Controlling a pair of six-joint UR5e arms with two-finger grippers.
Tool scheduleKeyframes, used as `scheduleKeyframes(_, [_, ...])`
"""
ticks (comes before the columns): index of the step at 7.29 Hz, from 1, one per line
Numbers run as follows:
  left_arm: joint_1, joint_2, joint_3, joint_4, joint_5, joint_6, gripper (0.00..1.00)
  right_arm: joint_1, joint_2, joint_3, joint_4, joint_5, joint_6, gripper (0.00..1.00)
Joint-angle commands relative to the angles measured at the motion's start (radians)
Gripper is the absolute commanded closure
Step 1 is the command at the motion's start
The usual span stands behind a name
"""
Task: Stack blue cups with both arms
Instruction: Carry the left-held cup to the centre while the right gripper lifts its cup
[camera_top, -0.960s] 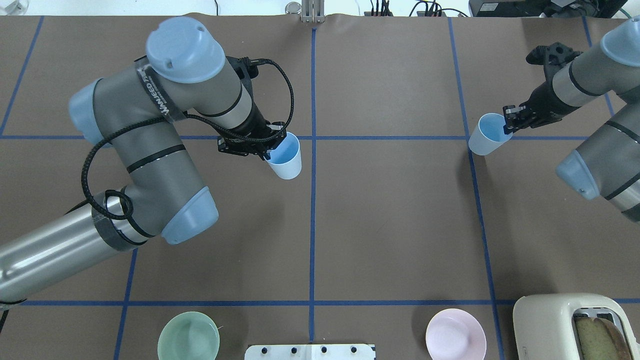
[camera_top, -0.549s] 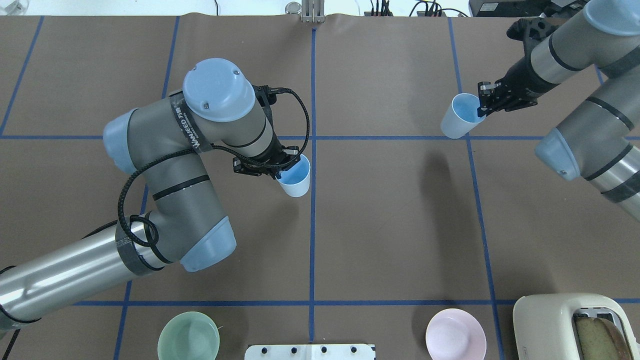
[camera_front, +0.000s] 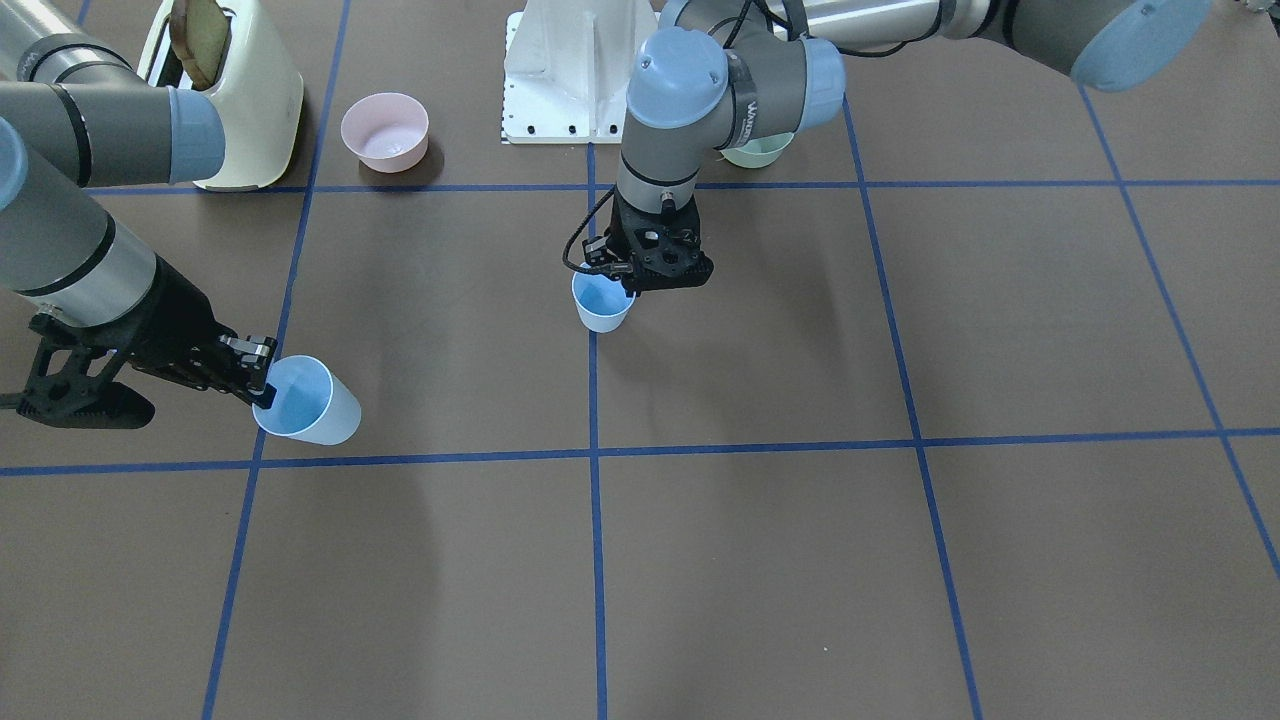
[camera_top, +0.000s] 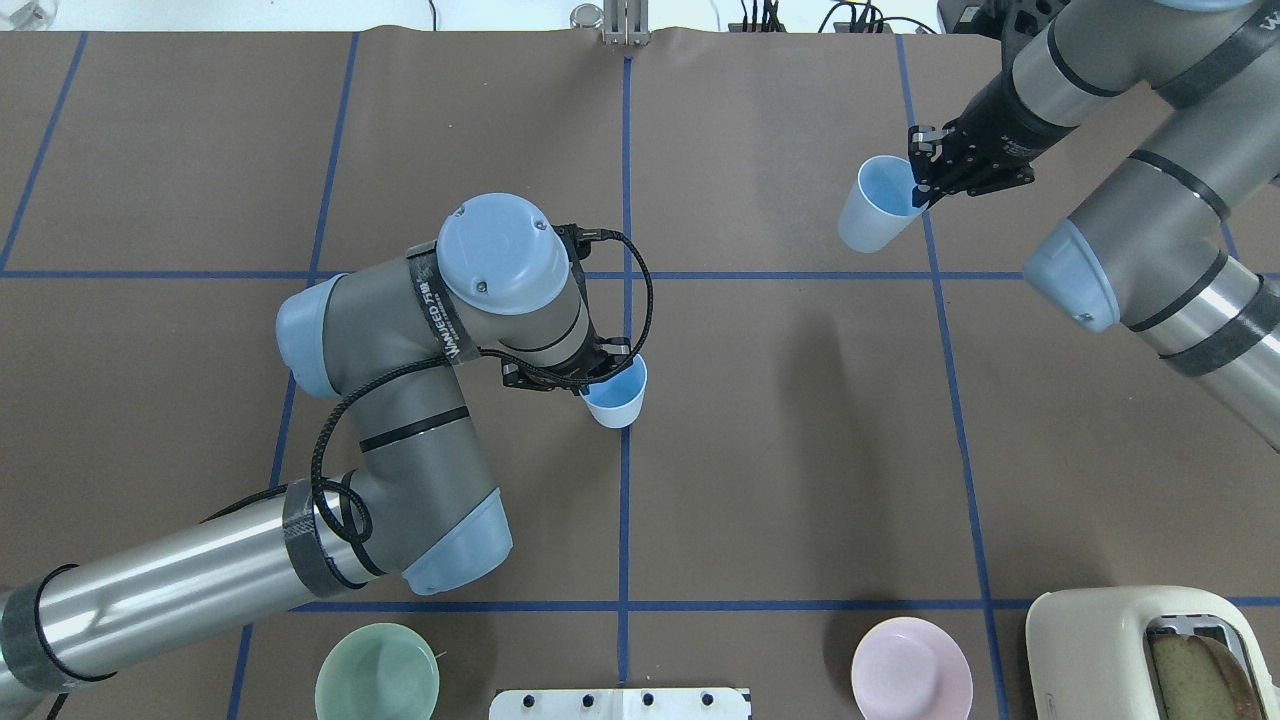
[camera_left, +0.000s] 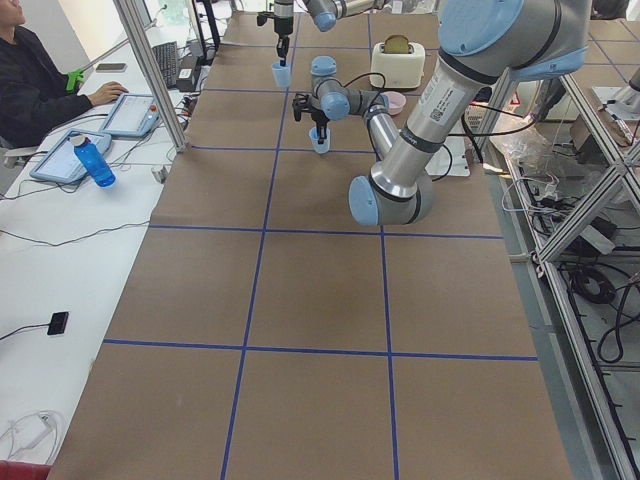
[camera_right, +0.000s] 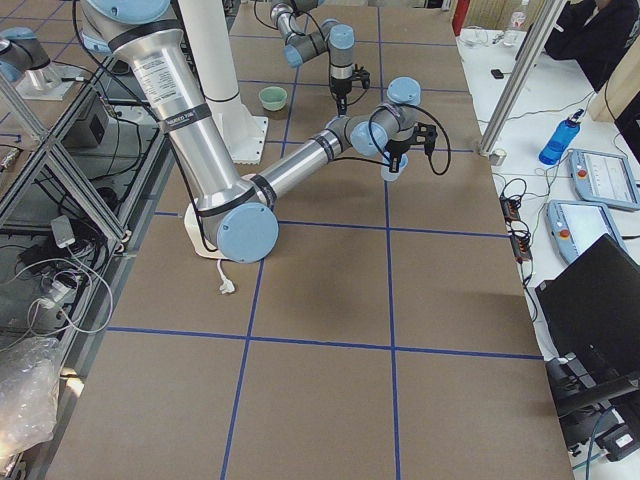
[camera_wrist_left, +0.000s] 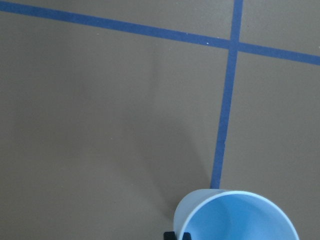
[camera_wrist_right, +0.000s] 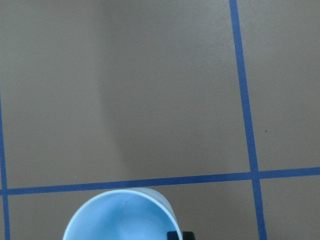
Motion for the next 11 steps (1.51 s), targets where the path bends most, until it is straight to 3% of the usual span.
scheduleKeyframes(1, [0.006, -0.005, 0.011, -0.007, 0.004, -0.001, 1.00, -0.011, 0.017, -0.002, -0.004, -0.001, 0.008, 1.00])
scheduleKeyframes(7, [0.018, -0.012, 0.032, -0.036, 0.024, 0.003, 1.00, -0.016, 0.019, -0.005, -0.002, -0.002, 0.008, 1.00])
scheduleKeyframes(8, [0.015, -0.007, 0.034, -0.060, 0.024, 0.004, 0.88, -0.017, 0.017, -0.007, -0.002, -0.002, 0.008, 1.00])
scheduleKeyframes(10, [0.015, -0.004, 0.031, -0.062, 0.024, 0.007, 0.28, -0.017, 0.019, -0.007, -0.002, -0.002, 0.009, 1.00])
scheduleKeyframes(11, [0.015, -0.004, 0.029, -0.062, 0.024, 0.007, 0.22, -0.017, 0.019, -0.007, -0.002, -0.002, 0.008, 1.00])
